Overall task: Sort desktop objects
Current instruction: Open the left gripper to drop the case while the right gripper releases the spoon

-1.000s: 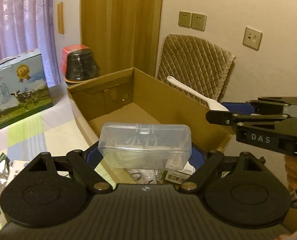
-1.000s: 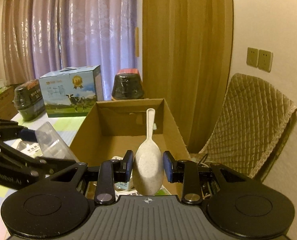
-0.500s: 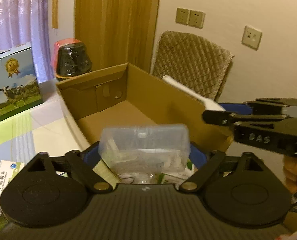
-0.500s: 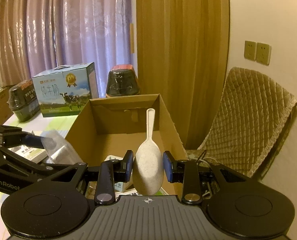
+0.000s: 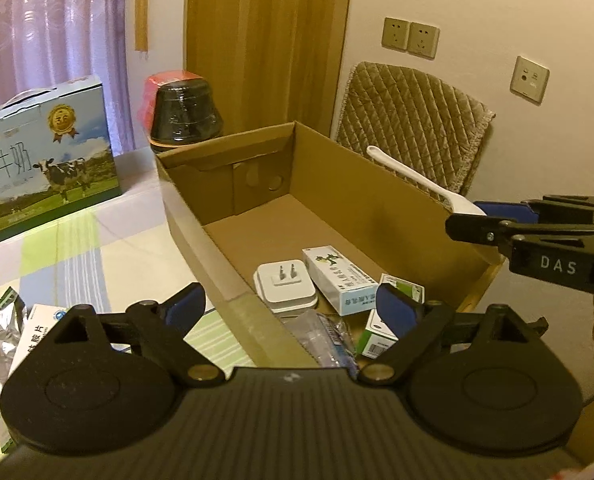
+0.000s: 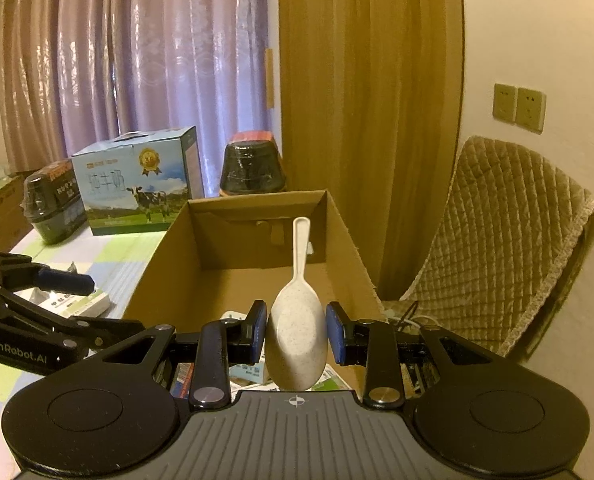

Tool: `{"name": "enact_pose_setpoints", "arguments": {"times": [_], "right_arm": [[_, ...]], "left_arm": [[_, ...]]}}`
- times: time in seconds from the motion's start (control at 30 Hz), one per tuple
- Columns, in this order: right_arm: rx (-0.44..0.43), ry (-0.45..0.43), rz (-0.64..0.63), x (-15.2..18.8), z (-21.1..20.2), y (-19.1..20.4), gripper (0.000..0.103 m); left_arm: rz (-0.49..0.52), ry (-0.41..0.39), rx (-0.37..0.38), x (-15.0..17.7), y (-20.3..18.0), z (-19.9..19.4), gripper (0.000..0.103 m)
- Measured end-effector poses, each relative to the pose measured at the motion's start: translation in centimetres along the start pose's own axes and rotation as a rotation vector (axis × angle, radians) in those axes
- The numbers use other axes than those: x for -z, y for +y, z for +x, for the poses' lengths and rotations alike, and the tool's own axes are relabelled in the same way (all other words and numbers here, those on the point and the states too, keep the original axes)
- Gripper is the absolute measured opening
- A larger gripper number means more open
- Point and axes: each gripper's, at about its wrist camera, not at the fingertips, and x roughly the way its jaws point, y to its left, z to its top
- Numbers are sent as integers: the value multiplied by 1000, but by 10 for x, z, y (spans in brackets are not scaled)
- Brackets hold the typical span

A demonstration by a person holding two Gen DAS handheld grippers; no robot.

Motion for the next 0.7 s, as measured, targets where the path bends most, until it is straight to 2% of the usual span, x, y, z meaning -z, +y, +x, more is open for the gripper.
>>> {"name": "enact_pose_setpoints", "arguments": {"times": [0.33,0.4,0.43,0.7], "right_arm": [[-20,-28,36,-6,10,4,30],[-10,-25,44,-6,14,5,36],[-7,-21,52,-6,15,5,43],[1,3,74,6,10,-1,45]], "left_arm": [[-8,1,-2,2,5,-7,90],[-10,2,-1,2,7,-9,90],[-10,2,-3,3,7,-9,90],[-8,16,-19,8,18,-12,90]]}}
